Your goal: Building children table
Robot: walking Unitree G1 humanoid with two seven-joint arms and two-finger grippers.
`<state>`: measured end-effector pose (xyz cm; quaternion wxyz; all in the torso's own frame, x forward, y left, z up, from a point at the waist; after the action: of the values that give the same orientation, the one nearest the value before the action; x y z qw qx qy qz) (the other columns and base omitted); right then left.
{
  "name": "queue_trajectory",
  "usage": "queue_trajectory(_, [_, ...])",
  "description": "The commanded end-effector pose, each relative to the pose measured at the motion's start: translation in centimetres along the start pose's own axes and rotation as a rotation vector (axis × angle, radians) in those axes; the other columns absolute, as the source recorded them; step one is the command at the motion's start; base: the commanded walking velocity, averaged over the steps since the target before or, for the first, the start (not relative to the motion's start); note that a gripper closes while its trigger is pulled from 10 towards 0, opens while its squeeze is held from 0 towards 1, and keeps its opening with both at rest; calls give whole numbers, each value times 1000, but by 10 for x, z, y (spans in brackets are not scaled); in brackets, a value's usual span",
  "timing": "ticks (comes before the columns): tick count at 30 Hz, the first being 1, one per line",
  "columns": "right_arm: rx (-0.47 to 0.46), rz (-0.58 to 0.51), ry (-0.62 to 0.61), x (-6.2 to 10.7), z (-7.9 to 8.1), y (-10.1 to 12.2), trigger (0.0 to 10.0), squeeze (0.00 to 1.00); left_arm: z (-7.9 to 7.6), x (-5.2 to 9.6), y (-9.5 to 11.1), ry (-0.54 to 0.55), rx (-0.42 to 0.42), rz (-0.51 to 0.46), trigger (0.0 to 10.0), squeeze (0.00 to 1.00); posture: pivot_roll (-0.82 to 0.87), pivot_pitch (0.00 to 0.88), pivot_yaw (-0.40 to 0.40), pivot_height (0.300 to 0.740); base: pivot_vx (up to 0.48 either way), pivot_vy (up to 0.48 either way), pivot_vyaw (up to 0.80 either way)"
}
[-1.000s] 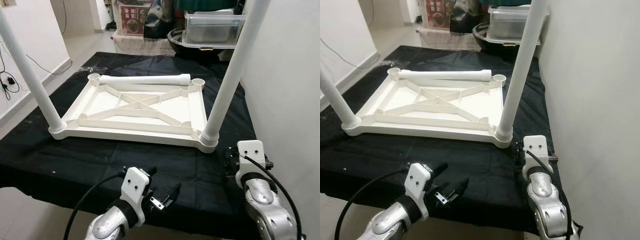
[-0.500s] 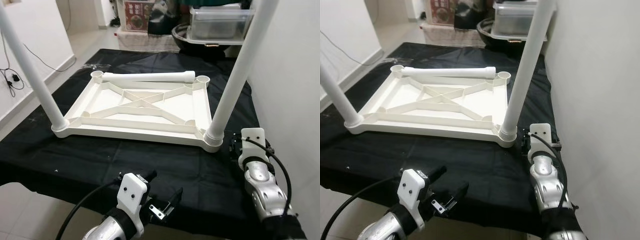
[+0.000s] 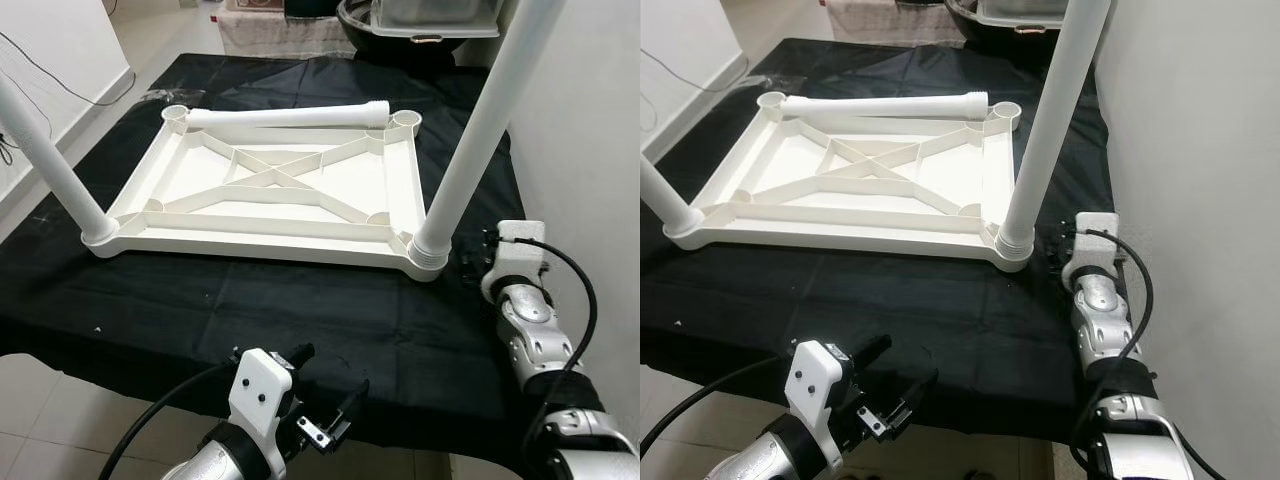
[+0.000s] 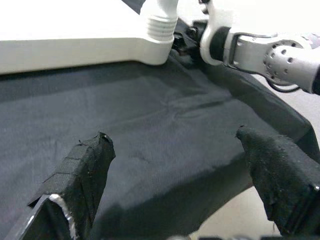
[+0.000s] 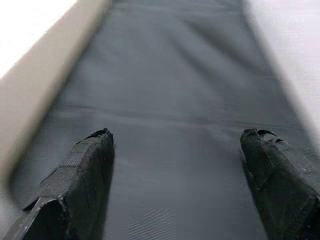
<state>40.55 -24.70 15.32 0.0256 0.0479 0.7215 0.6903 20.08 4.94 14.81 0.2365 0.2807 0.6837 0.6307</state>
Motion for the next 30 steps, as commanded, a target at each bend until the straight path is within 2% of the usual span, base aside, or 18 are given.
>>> queue_trajectory(1, [-1,35,50,3,5,-14,10000,0,-3,2,-1,-8,9,14,10000,0,127,266,-7,740,0,0,0])
queue_trajectory(8, [27,29,171,2,16,-15,10000,0,-1,1,0,-2,7,13,10000,0,121,265,-10,740,0,0,0])
queue_trajectory(10, [27,29,171,2,16,-15,10000,0,-1,1,0,-2,7,13,10000,0,121,265,-10,740,0,0,0])
queue_trajectory(11, [38,25,240,3,22,-15,10000,0,-1,0,0,-1,7,14,10000,0,119,264,-10,740,0,0,0])
queue_trajectory(12, [38,25,240,3,22,-15,10000,0,-1,0,0,-1,7,14,10000,0,119,264,-10,740,0,0,0])
queue_trajectory(14, [45,56,449,10,41,-20,10000,0,1,-1,0,1,7,14,10000,0,117,261,-9,740,0,0,0])
queue_trajectory(15, [45,56,449,10,41,-20,10000,0,1,-1,0,1,7,14,10000,0,117,261,-9,740,0,0,0])
queue_trajectory(17, [97,118,634,19,56,-27,10000,0,2,-2,0,4,8,15,10000,0,116,260,-13,740,0,0,0])
queue_trajectory(18, [121,137,686,22,60,-29,10000,0,2,-2,0,5,9,16,10000,0,116,260,-13,740,0,0,0])
queue_trajectory(20, [155,161,766,27,67,-30,10000,0,2,-2,0,5,9,16,10000,0,113,259,-13,740,0,0,0])
queue_trajectory(22, [155,161,766,27,67,-30,10000,0,2,-2,0,5,9,16,10000,0,113,259,-13,740,0,0,0])
queue_trajectory(26, [162,177,864,34,77,-26,10000,0,2,-3,-1,5,9,16,10000,0,109,256,-12,740,0,0,0])
queue_trajectory(29, [144,197,1096,56,97,-21,10000,0,3,-5,-1,2,9,17,10000,0,106,253,-13,740,0,0,0])
queue_trajectory(30, [144,197,1096,56,97,-21,10000,0,3,-5,-1,2,9,17,10000,0,106,253,-13,740,0,0,0])
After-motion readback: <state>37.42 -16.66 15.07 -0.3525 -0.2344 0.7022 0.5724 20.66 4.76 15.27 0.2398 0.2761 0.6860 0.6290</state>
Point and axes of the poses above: a point about 5 cm out from each wrist's last joint towards the gripper, its own x axis pointing back from the gripper into the wrist, its own y axis along the axis of the wrist's last joint, z = x × y, the point moved 4 cm from there along -x, pointing out of the wrist towards the gripper, and after that the axes turned 3 degrees about -x, right-handed, at the moved point
